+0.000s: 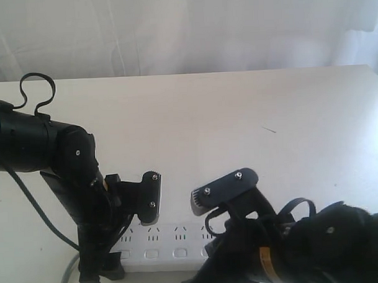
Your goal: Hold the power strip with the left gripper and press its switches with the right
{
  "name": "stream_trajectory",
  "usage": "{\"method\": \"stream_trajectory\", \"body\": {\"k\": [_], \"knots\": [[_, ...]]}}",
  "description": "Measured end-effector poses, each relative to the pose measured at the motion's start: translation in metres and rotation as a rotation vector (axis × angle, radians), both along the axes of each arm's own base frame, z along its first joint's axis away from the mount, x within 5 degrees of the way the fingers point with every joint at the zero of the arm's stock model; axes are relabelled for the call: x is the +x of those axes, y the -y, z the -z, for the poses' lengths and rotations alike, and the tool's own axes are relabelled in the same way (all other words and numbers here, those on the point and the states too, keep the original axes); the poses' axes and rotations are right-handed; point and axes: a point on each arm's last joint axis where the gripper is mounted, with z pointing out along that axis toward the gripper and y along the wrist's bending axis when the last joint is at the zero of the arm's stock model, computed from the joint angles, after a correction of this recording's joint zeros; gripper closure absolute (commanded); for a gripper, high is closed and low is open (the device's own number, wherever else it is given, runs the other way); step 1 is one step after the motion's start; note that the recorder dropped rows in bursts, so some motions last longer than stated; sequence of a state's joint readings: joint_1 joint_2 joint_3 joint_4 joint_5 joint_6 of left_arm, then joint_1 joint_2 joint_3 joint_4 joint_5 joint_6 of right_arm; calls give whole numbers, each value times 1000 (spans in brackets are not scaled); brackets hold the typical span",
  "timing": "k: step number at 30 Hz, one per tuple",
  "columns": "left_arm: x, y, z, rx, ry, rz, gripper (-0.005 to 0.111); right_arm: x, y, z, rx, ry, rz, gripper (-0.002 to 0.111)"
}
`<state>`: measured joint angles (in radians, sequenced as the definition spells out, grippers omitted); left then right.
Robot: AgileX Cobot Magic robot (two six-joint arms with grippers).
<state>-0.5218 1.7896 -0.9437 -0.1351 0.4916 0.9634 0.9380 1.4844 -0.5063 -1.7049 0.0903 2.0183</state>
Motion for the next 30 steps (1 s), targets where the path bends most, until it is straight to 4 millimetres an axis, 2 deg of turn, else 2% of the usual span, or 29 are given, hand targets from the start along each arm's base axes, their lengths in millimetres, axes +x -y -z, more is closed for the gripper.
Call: {"method": "stream_trajectory", "body": {"k": [8, 13, 16, 23, 30], "knots": [[0, 0, 0, 0, 0, 0, 107, -11, 21, -76, 247, 214, 33, 108], [0, 0, 0, 1, -2, 0, 107, -13, 32, -94, 274, 309, 52, 108], [0, 0, 0, 1, -2, 0, 107, -14, 34, -86, 249, 299, 52, 108], [0, 0, 0, 1, -2, 0, 107, -18, 42, -44, 107, 214, 61, 108], [0, 0, 0, 1, -2, 0, 107, -15, 41, -25, 28, 171, 65, 108]]}}
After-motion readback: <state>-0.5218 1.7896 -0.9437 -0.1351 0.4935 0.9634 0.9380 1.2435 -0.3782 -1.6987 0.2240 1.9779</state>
